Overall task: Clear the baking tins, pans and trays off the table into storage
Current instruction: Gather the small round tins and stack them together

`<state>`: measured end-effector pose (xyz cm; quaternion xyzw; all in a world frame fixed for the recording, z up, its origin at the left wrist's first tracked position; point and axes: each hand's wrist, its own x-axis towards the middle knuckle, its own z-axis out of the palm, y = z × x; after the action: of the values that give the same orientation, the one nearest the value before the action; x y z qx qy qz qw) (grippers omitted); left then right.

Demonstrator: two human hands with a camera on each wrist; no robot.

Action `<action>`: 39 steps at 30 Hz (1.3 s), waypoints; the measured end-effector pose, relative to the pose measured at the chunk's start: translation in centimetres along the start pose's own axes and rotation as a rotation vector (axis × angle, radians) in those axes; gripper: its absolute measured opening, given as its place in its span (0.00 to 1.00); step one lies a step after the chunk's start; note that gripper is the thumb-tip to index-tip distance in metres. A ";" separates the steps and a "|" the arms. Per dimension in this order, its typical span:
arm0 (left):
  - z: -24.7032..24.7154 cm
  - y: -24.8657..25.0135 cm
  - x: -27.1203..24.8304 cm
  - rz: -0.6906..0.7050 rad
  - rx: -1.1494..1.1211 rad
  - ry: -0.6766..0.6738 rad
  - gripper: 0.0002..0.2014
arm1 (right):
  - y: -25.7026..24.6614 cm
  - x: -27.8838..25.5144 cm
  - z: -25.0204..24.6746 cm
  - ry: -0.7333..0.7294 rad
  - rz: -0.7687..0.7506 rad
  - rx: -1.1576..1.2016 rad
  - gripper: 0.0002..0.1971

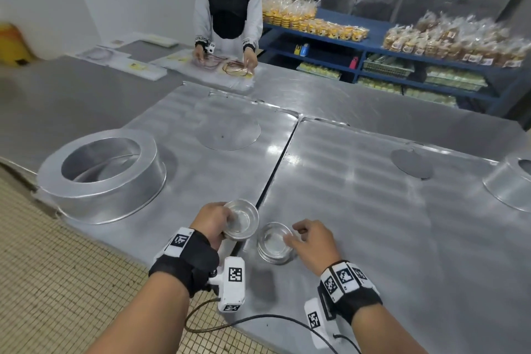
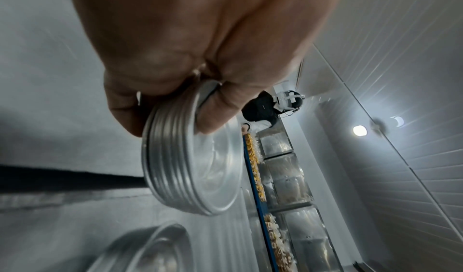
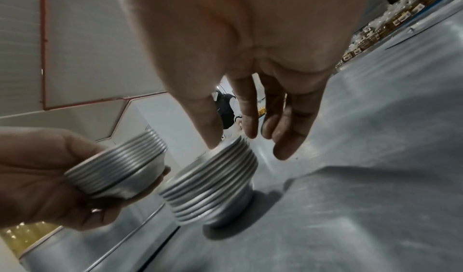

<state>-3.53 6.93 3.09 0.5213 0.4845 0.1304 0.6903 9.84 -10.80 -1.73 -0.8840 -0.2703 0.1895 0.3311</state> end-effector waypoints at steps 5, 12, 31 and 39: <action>-1.8 -1.4 0.3 -0.036 0.052 0.069 0.15 | -0.3 0.6 0.7 -0.086 0.106 -0.011 0.10; -2.2 -2.5 0.4 -0.140 0.020 0.075 0.14 | -0.8 1.0 0.6 -0.180 0.260 0.230 0.02; 6.2 -0.6 2.1 -0.090 -0.019 0.112 0.15 | 5.4 5.0 -4.5 -0.078 0.339 0.626 0.06; 15.6 0.9 4.7 -0.067 -0.051 0.039 0.12 | 10.3 9.0 -10.7 0.070 0.367 0.655 0.03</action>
<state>11.62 1.30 1.13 0.4843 0.5116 0.1300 0.6977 25.98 -17.02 -2.64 -0.7710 -0.0209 0.2917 0.5657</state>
